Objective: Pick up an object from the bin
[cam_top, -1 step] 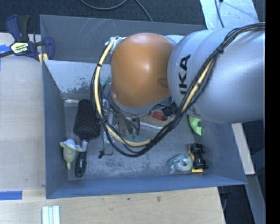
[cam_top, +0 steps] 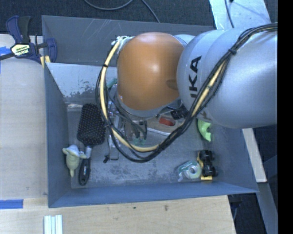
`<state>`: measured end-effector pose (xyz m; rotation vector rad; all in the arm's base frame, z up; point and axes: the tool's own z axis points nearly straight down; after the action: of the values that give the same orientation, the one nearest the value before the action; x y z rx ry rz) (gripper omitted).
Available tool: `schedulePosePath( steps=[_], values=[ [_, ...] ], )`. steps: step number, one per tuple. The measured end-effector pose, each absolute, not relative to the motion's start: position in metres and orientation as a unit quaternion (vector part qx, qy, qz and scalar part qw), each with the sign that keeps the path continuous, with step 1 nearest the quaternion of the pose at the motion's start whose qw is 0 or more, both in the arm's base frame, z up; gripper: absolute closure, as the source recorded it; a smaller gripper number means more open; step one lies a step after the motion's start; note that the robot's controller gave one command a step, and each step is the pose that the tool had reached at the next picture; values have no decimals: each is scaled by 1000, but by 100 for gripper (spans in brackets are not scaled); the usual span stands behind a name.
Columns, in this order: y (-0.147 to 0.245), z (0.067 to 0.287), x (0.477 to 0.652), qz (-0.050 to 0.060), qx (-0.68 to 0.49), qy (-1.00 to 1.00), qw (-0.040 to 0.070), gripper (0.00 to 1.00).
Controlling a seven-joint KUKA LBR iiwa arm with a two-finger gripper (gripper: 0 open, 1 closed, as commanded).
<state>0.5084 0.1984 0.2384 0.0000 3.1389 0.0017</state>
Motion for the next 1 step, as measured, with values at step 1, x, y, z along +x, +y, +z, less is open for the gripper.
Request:
schedulePosePath(
  steps=[1],
  values=[
    [202, 199, 528, 1, -75, 997, 2, 0]
  ],
)
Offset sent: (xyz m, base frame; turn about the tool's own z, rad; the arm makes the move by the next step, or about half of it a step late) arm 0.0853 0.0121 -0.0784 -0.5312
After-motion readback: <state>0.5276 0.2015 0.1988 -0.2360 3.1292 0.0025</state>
